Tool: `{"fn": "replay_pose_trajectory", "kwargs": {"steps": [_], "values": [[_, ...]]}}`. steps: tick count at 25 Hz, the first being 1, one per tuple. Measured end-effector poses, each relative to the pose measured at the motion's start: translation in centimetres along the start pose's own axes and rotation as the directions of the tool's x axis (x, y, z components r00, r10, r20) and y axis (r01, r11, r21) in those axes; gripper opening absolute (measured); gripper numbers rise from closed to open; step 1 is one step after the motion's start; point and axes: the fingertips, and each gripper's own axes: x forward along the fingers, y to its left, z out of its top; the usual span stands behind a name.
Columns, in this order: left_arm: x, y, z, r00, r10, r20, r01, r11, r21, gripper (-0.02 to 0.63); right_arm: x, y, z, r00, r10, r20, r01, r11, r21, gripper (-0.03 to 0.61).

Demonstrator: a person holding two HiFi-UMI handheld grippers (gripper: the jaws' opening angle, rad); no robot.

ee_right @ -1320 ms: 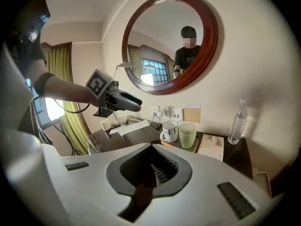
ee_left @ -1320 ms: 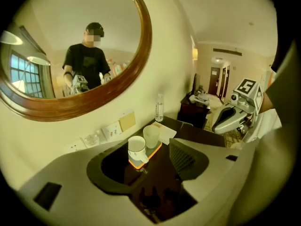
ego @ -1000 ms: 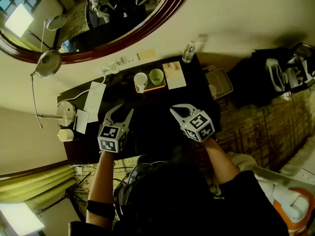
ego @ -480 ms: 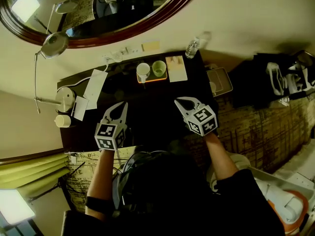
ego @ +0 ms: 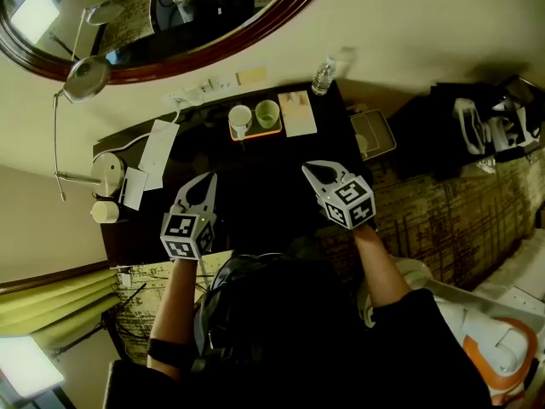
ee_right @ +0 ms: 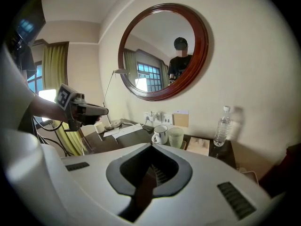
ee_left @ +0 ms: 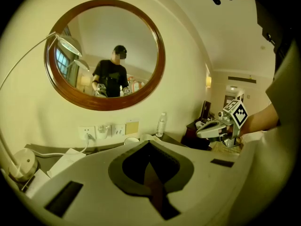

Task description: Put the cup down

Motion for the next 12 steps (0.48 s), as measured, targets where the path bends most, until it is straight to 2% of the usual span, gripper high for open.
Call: {"fn": "replay_pose_trajectory", "kwargs": {"steps": [9,12], "values": [[-0.66,0.01,-0.41,1.0,0.001,0.003,-0.001,1.0,0.003,-0.014,0.04,0.08,-0.52,1.0,-0.007,0.0,0.007,1.0,0.016,0.001],[-0.68,0.26,-0.65,1.0,0.007,0.0,-0.007,1.0,-0.005,-0.014,0.27,-0.09,-0.79,1.0,-0.021,-0.008,0.021,1.0,-0.004,0.0]]}}
